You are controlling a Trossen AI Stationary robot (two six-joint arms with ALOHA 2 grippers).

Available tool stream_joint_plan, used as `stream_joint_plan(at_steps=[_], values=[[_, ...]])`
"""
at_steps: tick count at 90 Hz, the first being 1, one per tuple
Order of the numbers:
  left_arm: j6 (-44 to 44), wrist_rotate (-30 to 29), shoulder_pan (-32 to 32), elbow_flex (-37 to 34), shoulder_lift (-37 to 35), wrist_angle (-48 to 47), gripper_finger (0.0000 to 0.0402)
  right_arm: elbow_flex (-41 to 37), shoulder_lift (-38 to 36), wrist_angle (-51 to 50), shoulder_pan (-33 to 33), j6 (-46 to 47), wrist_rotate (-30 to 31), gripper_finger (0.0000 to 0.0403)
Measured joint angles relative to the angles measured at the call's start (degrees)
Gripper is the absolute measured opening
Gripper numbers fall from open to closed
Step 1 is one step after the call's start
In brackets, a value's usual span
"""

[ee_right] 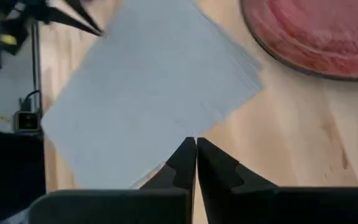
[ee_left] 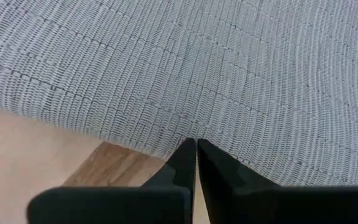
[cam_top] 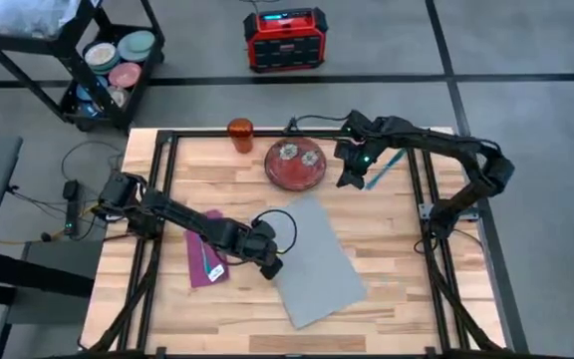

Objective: Set table place
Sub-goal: Prepare the gray placemat

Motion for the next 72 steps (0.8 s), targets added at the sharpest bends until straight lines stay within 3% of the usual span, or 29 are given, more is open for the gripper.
stream_joint_plan(at_steps=[7, 28, 52, 72], values=[[-0.1, 0.1, 0.3, 0.0, 0.0, 0.0, 0.0000, -1.4, -0.2, 3.3, -0.2, 0.8, 1.8, 0.0002], [-0.7, 0.6, 1.2, 0.0, 0.0, 0.0, 0.0000, -2.2, 2.5, -0.4, 0.3, 0.0, 17.2, 0.0001], [-1.6, 1.9, 1.9, 0.0, 0.0, 0.2, 0.0000, -2.1, 5.1, 4.1, 2.9, 1.5, 14.7, 0.0007], [-1.0, 2.0, 2.0, 0.0, 0.0, 0.2, 0.0000, -2.2, 12.7, 4.1, 1.9, 6.5, -0.5, 0.0068]])
